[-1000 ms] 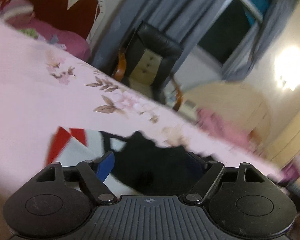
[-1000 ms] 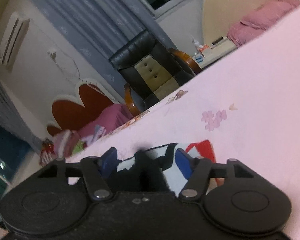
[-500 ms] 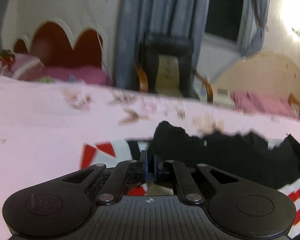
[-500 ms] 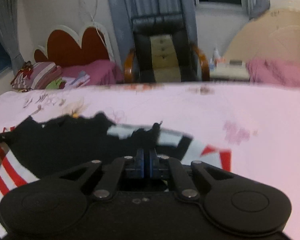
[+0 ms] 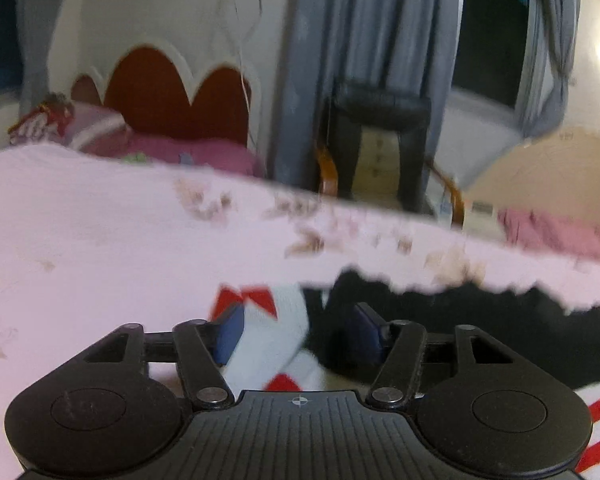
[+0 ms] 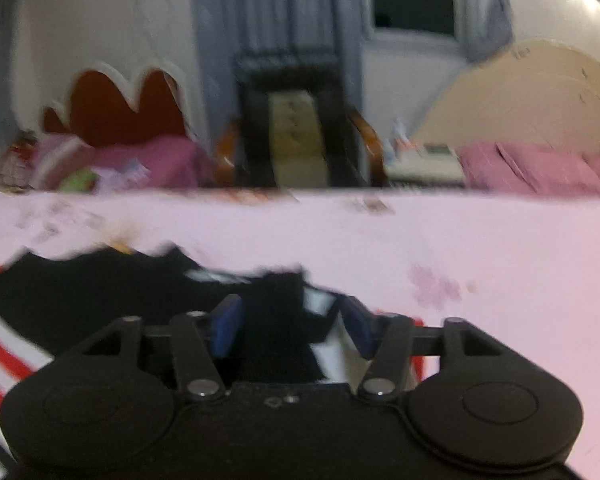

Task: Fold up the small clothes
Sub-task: 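Carry the hem over the black collar with both tools and lay it down, then open both tools and lift them off the folded sweater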

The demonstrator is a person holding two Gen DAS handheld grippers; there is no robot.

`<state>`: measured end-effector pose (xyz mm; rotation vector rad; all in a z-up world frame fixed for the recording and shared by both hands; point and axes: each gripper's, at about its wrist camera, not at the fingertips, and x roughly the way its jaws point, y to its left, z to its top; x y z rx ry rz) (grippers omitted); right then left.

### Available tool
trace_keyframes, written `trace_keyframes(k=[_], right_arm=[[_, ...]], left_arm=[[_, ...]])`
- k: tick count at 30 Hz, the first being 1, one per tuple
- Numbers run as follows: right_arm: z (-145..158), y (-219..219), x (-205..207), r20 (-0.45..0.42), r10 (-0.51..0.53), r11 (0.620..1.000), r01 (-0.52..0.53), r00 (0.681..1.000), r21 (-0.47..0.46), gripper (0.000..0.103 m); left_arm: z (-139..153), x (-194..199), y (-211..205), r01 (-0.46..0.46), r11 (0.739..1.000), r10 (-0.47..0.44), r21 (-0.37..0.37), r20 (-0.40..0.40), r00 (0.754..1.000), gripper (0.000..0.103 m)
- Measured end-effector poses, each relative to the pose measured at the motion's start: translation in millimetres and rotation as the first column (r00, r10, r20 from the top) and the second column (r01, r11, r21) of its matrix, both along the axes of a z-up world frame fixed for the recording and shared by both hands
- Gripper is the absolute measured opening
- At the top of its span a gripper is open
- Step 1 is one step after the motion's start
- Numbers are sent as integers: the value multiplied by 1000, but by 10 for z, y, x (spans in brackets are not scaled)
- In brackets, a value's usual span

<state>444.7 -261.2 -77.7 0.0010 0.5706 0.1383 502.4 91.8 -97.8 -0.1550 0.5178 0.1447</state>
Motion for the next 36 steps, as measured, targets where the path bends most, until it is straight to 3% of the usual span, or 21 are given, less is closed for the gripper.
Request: trace_keyframes(k=[2,4,8,16,19,22,24,27,29,31,36], right_arm=[[70,206,-100,6,91,996,-91,996,-18,54],[49,465,-143,-8,177,983,-177,984,-41,49],[-95,858,-88,-74,227,971,-232,971,-57,39],[-226,1009,58,-109,187,976,-198,976,-92,42],[-229,802,64,-111,122,980,-138,986,-147,41],[-221,383,79,-95,20,985,-36,995,-169,39],[-216,178,78,-86,-9,989,-3,996,-148,39],[-224,72,76,-92,-10,992,-1,996,-130,39],[-172,145,19,-74,-32,990,22,997,-137,43],[-66,235,-154,-22,-18,997,17,1000,-75,45],[-55,690,-473,-17,101,993,-102,995,-63,51]], left_arm=[[89,-37,-91,25,1000,-25,-9,2,1000,59],[112,-15,-295,120,992,-120,-38,-9,993,59],[17,53,-854,279,960,-278,9,-64,958,59],[-171,182,-1069,295,955,-289,28,-137,948,61],[-149,141,-826,233,967,-217,99,-148,965,61],[-160,77,-474,222,969,-204,110,-150,967,61],[-165,5,-402,240,952,-211,188,-163,964,61],[-146,-15,-446,250,942,-214,222,-174,961,61],[-70,-8,-489,224,952,-188,208,-182,965,61],[40,-99,-558,237,958,-215,160,-146,966,62],[115,-408,-985,351,927,-338,130,-109,935,73]])
